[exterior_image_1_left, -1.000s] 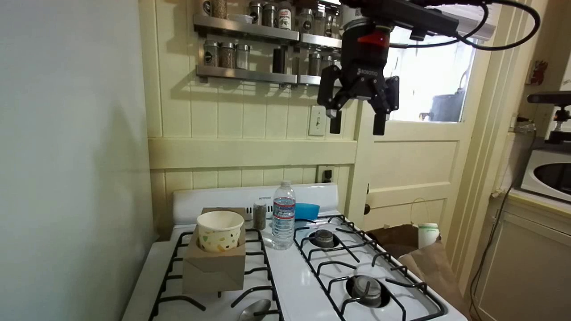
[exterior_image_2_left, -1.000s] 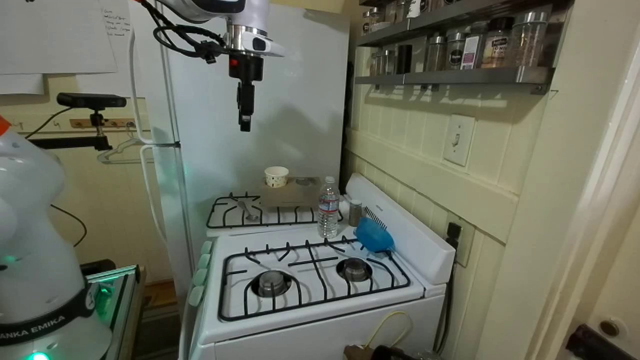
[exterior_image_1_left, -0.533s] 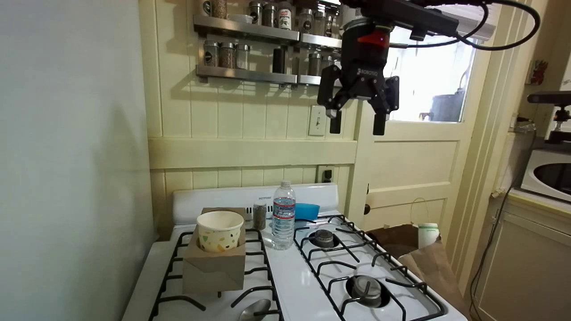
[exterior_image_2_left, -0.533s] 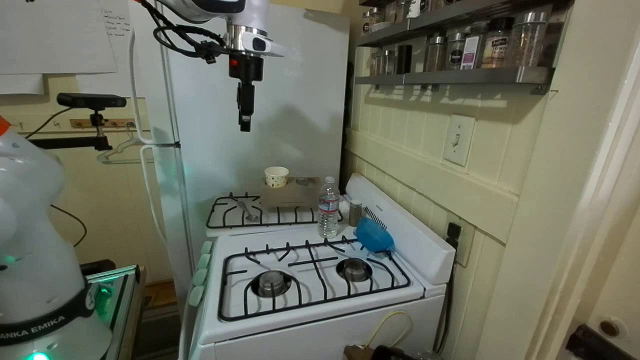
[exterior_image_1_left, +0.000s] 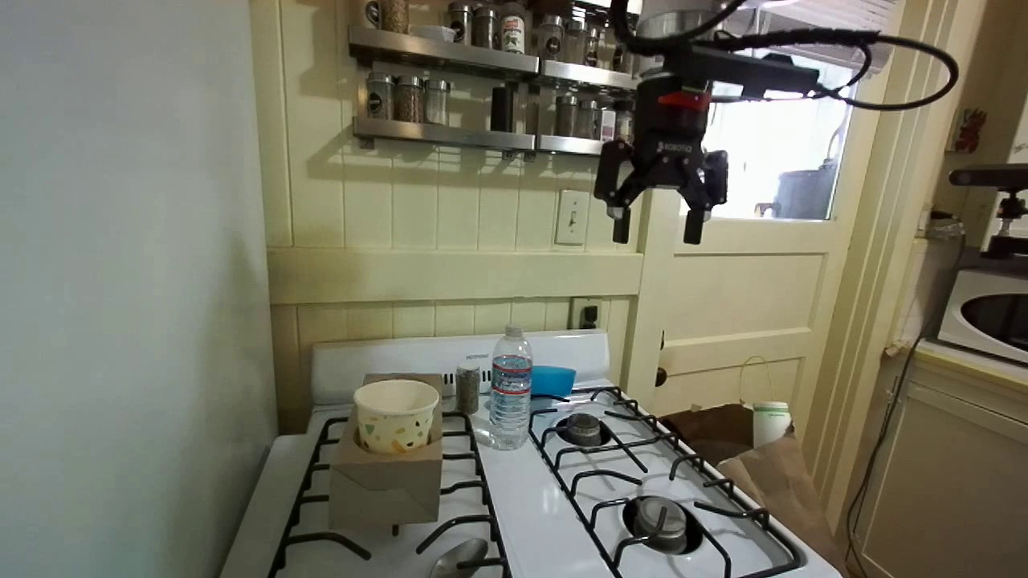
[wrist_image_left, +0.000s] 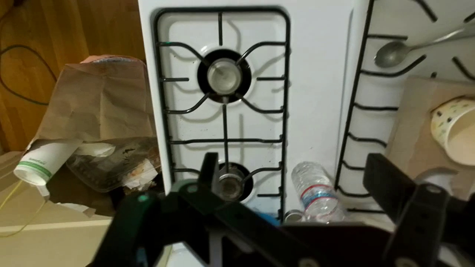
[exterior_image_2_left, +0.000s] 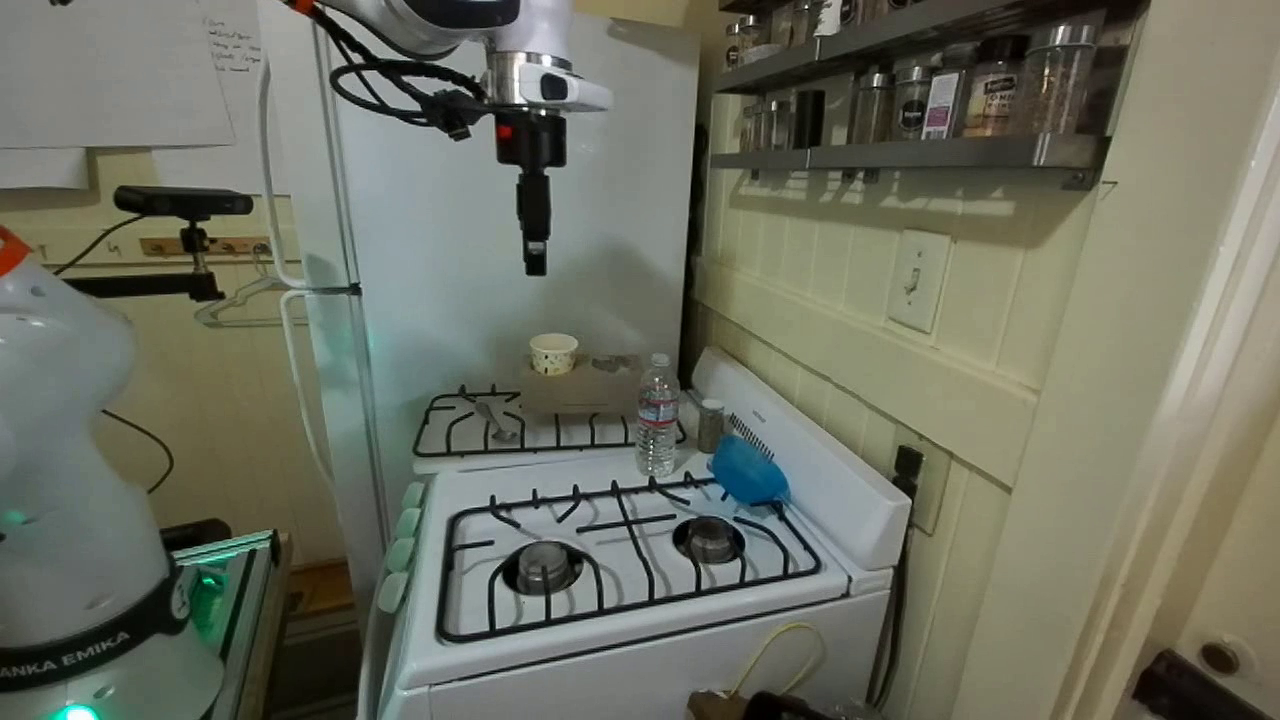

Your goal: Take the blue bowl and put it next to the paper cup

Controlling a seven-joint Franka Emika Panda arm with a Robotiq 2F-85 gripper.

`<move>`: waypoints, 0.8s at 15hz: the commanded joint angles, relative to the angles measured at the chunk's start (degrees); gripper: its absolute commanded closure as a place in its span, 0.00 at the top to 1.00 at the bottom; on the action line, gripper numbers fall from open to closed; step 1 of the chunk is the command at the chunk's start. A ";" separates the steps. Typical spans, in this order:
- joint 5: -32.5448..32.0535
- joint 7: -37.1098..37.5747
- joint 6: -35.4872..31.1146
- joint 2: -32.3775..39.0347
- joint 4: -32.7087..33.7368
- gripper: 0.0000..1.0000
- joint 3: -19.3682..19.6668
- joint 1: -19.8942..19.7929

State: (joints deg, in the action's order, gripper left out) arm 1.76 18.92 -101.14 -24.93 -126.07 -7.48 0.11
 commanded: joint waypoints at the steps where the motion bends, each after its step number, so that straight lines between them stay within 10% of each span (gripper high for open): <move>1: -0.48 1.50 -6.81 7.77 2.58 1.00 4.27 -3.89; 8: 8.04 6.86 -11.70 27.46 15.18 1.00 11.93 -7.46; 12: 6.63 5.24 -12.19 26.64 13.29 1.00 12.77 -7.12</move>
State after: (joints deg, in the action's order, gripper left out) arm 8.37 24.19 -113.50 1.68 -112.91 4.66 -7.61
